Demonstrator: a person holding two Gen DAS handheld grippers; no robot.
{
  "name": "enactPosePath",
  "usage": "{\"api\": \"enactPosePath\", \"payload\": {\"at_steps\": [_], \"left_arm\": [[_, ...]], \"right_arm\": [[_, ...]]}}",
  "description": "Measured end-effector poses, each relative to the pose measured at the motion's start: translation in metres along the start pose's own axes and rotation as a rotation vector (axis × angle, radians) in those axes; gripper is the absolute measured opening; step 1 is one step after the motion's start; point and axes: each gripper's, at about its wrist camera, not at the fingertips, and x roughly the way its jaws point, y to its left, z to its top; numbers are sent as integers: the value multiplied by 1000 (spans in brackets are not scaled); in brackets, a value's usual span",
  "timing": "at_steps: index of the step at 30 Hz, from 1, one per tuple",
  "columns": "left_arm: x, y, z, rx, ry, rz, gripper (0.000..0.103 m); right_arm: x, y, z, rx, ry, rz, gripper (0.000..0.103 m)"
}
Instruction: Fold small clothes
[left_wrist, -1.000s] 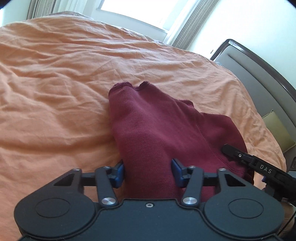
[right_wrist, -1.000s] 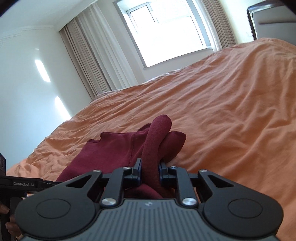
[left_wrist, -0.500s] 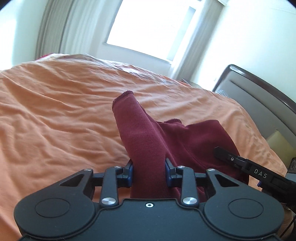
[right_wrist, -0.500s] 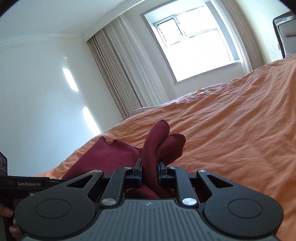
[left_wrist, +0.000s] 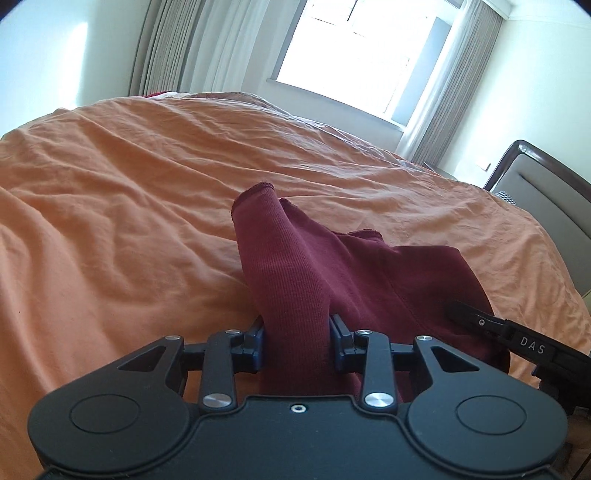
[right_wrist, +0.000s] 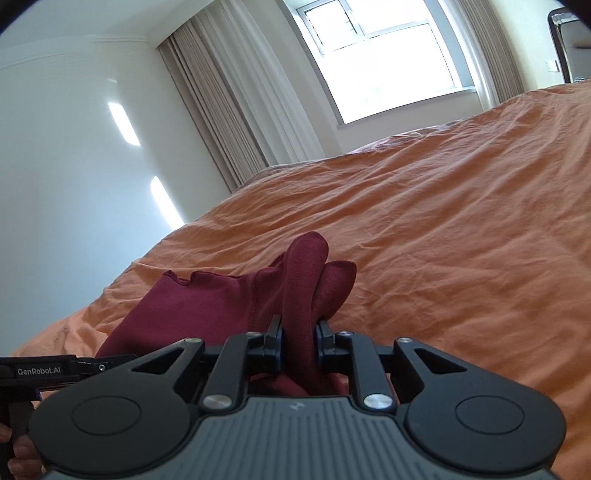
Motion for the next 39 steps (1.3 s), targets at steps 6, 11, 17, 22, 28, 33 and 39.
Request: {"api": "enactPosePath", "payload": {"at_steps": [6, 11, 17, 22, 28, 33, 39], "left_arm": [[5, 4, -11, -4, 8, 25, 50], [-3, 2, -12, 9, -6, 59, 70], [-29, -5, -14, 25, -60, 80, 84], [-65, -15, -18, 59, -134, 85, 96], [-114, -29, -33, 102, -235, 101, 102], [-149, -33, -62, 112, -288, 104, 102], [-183, -35, -100, 158, -334, 138, 102]], "right_arm": [[0, -13, -10, 22, 15, -55, 35], [-14, -7, -7, -20, -18, -76, 50], [-51, 19, -4, -114, -107, -59, 75], [-88, 43, -6, -185, -194, -36, 90], [-138, 66, -21, -235, -302, -10, 103], [-174, 77, -49, -260, -347, -19, 103], [-210, 83, -92, -289, -371, -48, 103]]}}
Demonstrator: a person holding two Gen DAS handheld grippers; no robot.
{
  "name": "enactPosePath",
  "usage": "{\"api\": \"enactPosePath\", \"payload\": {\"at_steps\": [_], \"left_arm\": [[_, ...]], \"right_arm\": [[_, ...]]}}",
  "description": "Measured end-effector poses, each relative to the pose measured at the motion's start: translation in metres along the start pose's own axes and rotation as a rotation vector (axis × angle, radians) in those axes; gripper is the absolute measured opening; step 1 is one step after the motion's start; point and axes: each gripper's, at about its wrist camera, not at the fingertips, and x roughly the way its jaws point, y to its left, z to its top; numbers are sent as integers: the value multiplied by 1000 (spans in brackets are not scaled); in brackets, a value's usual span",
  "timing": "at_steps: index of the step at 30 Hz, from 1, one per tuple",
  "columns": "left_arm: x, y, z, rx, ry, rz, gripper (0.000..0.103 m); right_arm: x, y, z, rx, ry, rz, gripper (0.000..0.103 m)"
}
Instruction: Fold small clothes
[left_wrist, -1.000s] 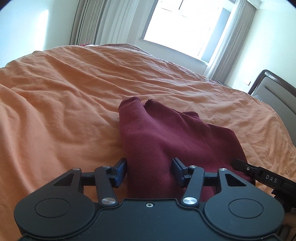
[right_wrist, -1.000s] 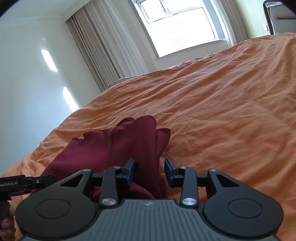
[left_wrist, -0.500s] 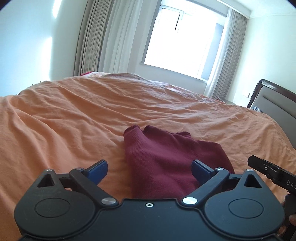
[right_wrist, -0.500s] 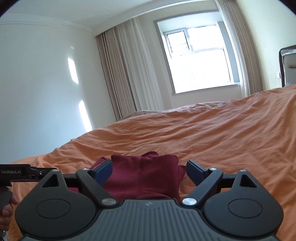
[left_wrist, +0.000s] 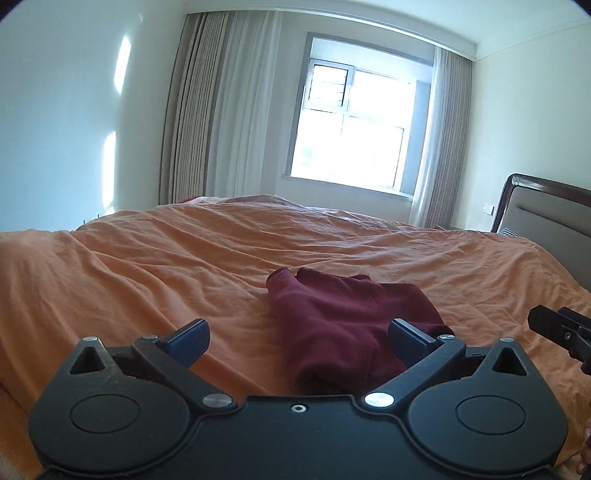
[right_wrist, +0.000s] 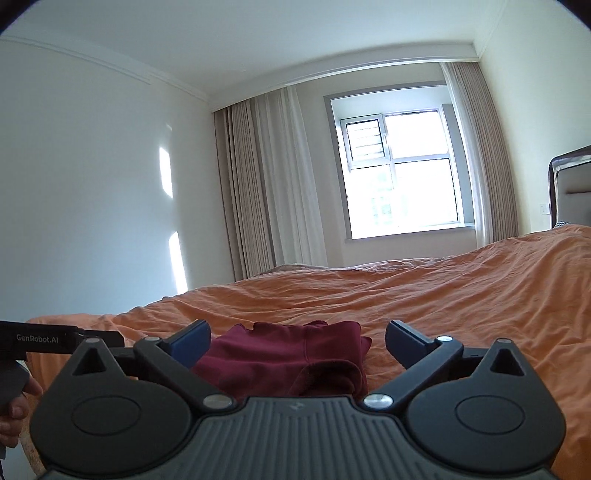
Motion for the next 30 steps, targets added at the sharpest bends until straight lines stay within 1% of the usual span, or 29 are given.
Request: {"api": "enactPosePath", "payload": {"at_steps": [5, 9, 13, 17, 30], "left_arm": [[-31, 4, -25, 29, -20, 28, 102], [-44, 10, -44, 36, -2, 43, 102], [-50, 14, -56, 46, 14, 58, 102], [-52, 18, -60, 38, 22, 60, 102], [-48, 19, -58, 31, 24, 63, 102]], "right_arm": [[-28, 11, -24, -21, 17, -22, 103], [-38, 18, -38, -51, 27, -32, 103], [-40, 23, -46, -48, 43, -33, 103], [-40, 25, -48, -52, 53, -27, 103], [-39, 25, -48, -60, 56, -26, 103]]}}
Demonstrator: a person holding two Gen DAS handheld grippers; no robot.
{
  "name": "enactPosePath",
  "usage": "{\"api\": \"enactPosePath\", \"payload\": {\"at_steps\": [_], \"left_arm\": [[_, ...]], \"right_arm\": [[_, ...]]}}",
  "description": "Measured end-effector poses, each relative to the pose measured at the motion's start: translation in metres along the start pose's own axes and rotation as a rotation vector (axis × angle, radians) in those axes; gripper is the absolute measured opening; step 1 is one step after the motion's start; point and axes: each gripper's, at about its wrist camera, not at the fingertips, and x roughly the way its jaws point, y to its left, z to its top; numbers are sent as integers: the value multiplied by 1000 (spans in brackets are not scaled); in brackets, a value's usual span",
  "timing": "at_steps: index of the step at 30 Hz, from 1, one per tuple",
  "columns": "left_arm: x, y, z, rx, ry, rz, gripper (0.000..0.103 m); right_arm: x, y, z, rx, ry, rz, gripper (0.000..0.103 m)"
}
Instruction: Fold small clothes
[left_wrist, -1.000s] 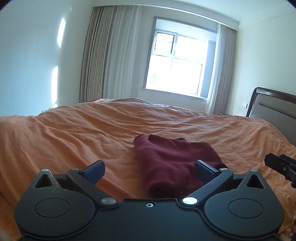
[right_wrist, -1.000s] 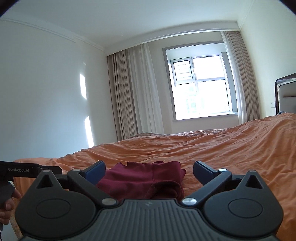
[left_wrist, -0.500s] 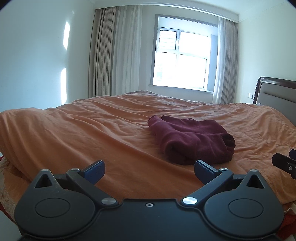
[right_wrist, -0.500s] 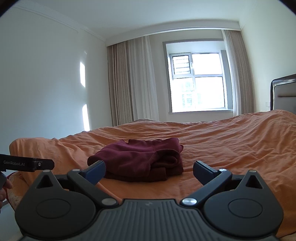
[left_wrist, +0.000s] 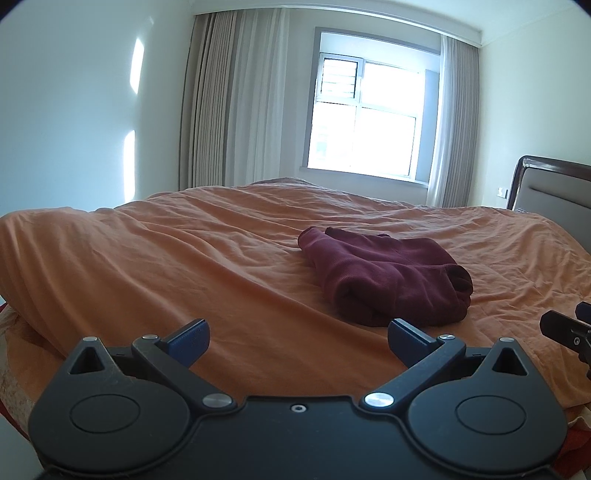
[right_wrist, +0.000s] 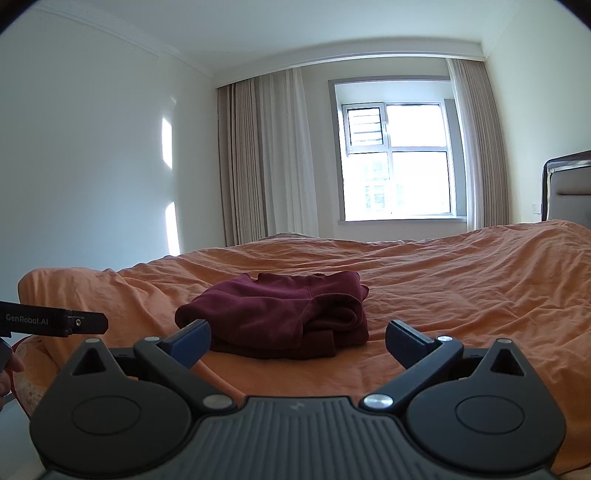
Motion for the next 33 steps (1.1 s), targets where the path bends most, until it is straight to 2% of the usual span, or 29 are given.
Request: {"api": "enactPosePath", "payload": {"at_steps": [19, 30, 33], "left_arm": [[3, 0, 0, 2, 2, 4, 102], [16, 1, -2, -14, 54, 54, 102], [17, 1, -2, -5, 55, 37, 102]], "right_arm": [[1, -4, 0, -13, 1, 7, 103], [6, -9, -1, -22, 16, 6, 103], [8, -10, -2, -22, 21, 7, 103]]}}
